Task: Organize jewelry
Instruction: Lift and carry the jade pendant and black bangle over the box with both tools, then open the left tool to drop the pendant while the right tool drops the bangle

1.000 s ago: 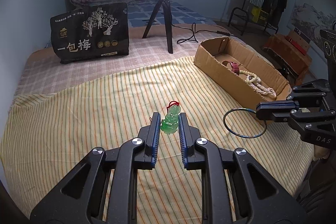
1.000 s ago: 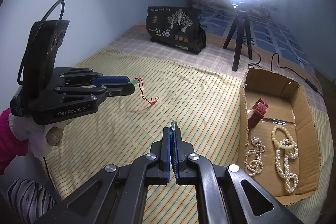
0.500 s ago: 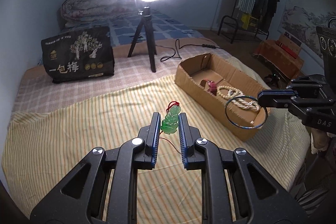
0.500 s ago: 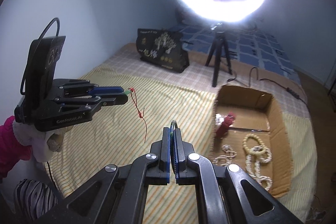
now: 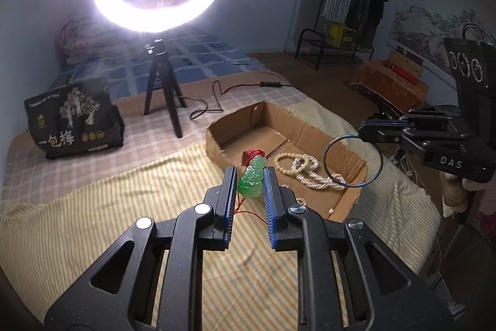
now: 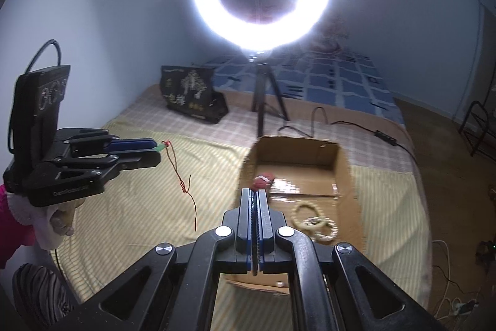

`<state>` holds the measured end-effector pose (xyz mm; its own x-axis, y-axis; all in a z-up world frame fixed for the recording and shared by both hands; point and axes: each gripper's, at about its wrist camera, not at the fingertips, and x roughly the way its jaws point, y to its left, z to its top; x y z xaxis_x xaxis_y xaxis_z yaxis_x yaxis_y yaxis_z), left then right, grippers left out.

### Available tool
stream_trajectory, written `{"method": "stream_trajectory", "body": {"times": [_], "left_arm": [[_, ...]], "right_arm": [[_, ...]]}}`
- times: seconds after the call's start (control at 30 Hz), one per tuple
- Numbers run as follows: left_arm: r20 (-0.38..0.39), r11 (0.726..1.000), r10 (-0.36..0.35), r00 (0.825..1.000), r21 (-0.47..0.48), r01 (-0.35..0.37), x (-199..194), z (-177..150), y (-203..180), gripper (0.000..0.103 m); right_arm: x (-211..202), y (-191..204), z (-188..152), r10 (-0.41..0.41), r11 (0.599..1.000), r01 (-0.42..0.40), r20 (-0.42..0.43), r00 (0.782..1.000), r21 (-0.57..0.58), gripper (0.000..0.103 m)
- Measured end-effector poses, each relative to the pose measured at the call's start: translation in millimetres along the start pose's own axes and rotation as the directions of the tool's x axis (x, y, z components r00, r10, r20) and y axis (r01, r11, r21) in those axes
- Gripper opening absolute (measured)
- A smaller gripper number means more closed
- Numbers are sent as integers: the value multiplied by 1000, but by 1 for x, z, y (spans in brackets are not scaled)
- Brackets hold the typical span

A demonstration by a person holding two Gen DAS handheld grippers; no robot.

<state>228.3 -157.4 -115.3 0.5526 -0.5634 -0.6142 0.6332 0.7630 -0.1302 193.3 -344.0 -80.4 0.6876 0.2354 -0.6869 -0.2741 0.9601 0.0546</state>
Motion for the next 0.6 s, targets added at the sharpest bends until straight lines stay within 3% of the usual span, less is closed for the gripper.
{"method": "stream_trajectory", "body": {"times": [0.37, 0.6], "left_arm": [[8, 998, -54, 998, 42, 54, 28, 27, -41, 16], [-70, 996, -72, 995, 46, 75, 63, 24, -55, 16]], "right_arm": [[9, -43, 4, -43, 999, 43, 4, 999, 34, 0], [22, -59, -1, -40, 997, 40, -6, 999, 70, 0]]}}
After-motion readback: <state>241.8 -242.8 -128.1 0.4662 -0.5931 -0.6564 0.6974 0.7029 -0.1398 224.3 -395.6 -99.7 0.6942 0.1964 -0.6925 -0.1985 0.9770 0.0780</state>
